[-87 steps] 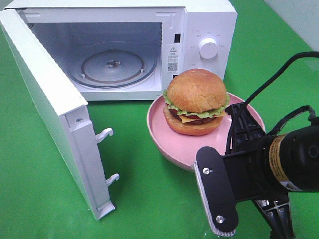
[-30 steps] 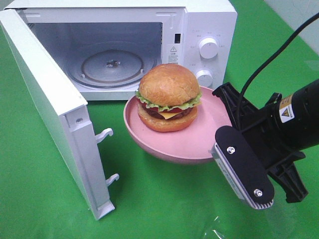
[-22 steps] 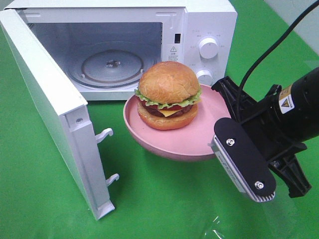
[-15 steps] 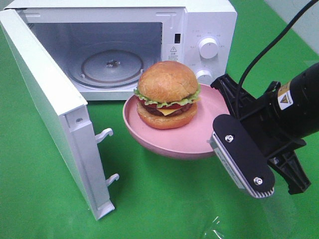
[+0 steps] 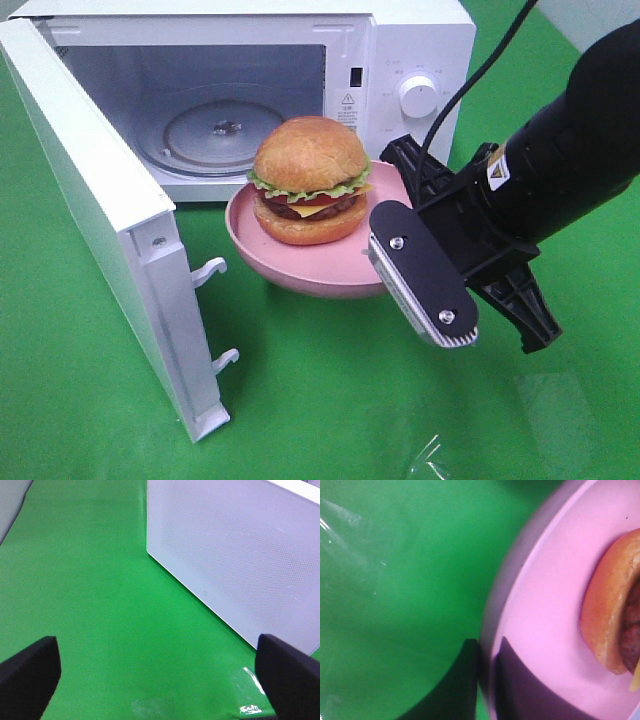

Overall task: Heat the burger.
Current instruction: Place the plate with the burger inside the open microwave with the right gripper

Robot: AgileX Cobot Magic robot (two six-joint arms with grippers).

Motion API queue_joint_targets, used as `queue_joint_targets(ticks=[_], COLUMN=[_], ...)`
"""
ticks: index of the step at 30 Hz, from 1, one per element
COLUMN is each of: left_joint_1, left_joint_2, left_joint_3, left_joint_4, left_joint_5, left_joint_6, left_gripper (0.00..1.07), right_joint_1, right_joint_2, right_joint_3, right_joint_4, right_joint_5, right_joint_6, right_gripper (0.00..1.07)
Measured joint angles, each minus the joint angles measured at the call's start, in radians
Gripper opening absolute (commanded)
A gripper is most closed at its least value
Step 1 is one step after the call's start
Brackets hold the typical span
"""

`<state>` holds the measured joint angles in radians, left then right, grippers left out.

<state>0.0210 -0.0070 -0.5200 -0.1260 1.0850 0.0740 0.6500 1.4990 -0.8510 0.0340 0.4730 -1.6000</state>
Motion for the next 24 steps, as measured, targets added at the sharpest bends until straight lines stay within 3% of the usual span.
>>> queue_joint_targets(ticks=[24], left_joint_1=[0.0], left_joint_2=[0.0], left_joint_3=[0.0], left_joint_4=[0.0], left_joint_5=[0.0], left_joint_6=[0.0], left_gripper=[0.98], right_joint_1=[0.054], right_joint_2=[0.182], right_joint_3=[-0.175], right_joint_4=[-0.019], right_joint_5=[-0.036], right_joint_6=[0.023], right_gripper=[0.0])
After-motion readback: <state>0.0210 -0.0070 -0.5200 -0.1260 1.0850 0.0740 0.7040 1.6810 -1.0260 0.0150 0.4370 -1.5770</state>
